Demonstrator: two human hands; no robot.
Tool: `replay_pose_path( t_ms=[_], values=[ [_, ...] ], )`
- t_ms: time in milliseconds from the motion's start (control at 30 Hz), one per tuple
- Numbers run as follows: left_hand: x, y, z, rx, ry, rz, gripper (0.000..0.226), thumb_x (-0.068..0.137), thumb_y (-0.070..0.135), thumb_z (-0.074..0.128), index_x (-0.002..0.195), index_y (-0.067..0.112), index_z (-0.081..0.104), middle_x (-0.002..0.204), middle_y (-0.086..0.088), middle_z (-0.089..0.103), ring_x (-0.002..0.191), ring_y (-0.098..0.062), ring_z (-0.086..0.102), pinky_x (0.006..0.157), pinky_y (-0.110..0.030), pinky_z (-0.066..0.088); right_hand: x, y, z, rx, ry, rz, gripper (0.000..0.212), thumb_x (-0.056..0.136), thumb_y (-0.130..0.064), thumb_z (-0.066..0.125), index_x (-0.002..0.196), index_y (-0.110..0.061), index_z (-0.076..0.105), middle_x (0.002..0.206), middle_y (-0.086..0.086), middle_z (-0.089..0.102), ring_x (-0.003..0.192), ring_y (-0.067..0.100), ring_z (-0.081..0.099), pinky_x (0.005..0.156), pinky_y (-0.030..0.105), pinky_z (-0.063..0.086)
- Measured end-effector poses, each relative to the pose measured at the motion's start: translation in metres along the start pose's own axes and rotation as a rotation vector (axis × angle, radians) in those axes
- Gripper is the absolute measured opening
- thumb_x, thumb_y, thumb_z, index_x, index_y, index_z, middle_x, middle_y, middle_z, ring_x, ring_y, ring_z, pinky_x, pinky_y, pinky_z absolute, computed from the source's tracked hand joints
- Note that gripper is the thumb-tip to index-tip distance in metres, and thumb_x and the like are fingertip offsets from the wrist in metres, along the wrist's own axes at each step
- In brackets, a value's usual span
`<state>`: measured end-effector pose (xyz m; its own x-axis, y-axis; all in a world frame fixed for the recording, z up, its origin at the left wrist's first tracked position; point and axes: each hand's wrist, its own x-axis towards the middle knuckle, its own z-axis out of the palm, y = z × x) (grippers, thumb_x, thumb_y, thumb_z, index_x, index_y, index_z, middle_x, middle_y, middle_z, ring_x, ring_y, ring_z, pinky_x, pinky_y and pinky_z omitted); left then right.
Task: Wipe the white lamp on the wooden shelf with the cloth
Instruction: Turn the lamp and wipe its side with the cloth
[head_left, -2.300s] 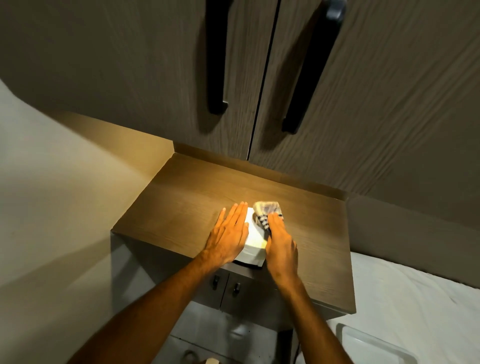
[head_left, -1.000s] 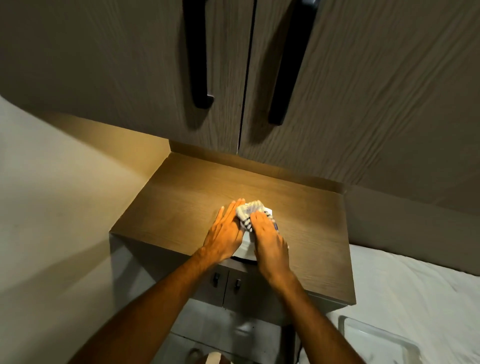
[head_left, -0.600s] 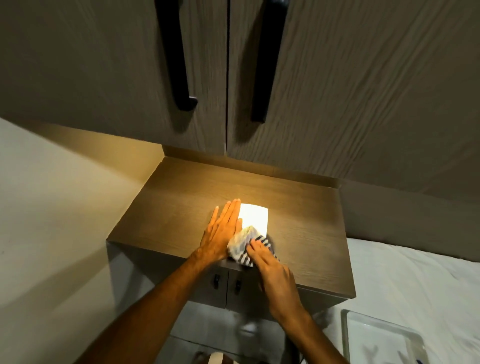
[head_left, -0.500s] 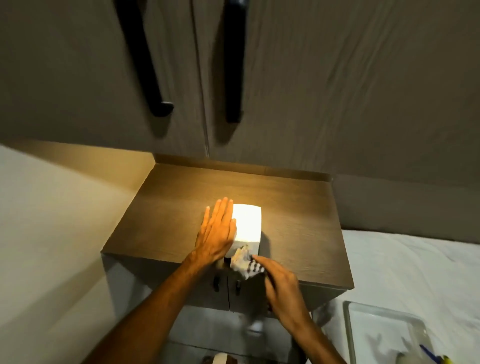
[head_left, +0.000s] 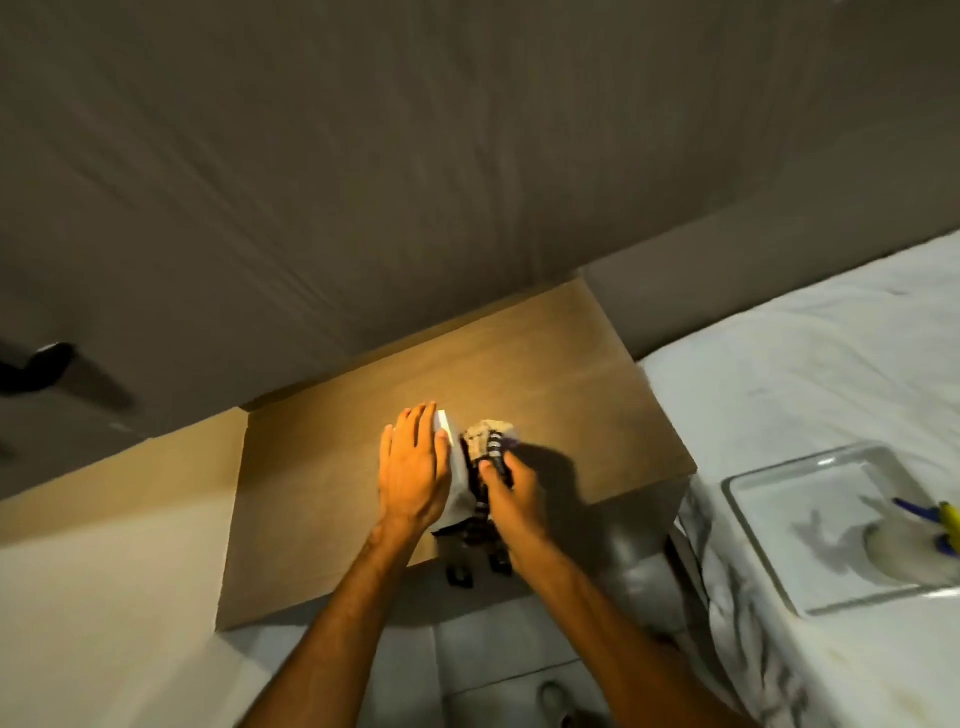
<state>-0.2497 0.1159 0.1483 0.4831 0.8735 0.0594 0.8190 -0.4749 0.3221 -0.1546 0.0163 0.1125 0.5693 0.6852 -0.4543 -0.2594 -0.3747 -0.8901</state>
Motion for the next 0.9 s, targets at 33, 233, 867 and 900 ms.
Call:
replay_pose_path(
  t_ms=[33,233,867,900],
  values=[
    [0.0,0.001,0.0,-0.008,0.018,-0.006,0.053,0.108,0.033,0.03,0.154,0.008,0.039,0.159,-0.013,0.044,0.151,-0.029,0.035,0.13,-0.051,0.017,0.001,-0.003,0.009,-0.005,-0.008,-0.044,0.031,0.096,-0.038,0.058,0.119,-0.022,0.07,0.109,0.008,0.078,0.099,0.025,0.072,0.089,0.045,0.059],
    [-0.001,0.002,0.007,0.001,0.021,-0.032,0.064,0.103,0.044,0.021,0.157,0.013,0.035,0.164,-0.006,0.039,0.156,-0.021,0.027,0.132,-0.047,0.011,0.033,-0.019,0.027,0.124,-0.162,-0.043,0.037,0.102,-0.037,0.052,0.129,-0.015,0.065,0.12,0.01,0.073,0.104,0.02,0.069,0.089,0.027,0.055],
    [0.003,-0.005,0.01,0.053,0.018,-0.03,0.063,0.104,0.045,0.018,0.161,0.017,0.027,0.168,-0.003,0.031,0.158,-0.017,0.019,0.132,-0.046,0.01,0.053,-0.017,0.023,-0.108,-0.086,-0.022,0.026,0.102,-0.02,0.053,0.119,-0.007,0.069,0.119,0.016,0.072,0.107,0.028,0.069,0.078,0.023,0.05],
    [0.003,-0.005,0.01,0.069,0.019,-0.019,0.065,0.104,0.047,0.015,0.161,0.018,0.026,0.168,-0.003,0.031,0.158,-0.016,0.019,0.132,-0.046,0.011,0.047,-0.01,0.019,-0.133,-0.064,-0.019,0.026,0.102,-0.02,0.053,0.118,-0.007,0.069,0.119,0.016,0.072,0.108,0.028,0.068,0.081,0.027,0.051]
  ],
)
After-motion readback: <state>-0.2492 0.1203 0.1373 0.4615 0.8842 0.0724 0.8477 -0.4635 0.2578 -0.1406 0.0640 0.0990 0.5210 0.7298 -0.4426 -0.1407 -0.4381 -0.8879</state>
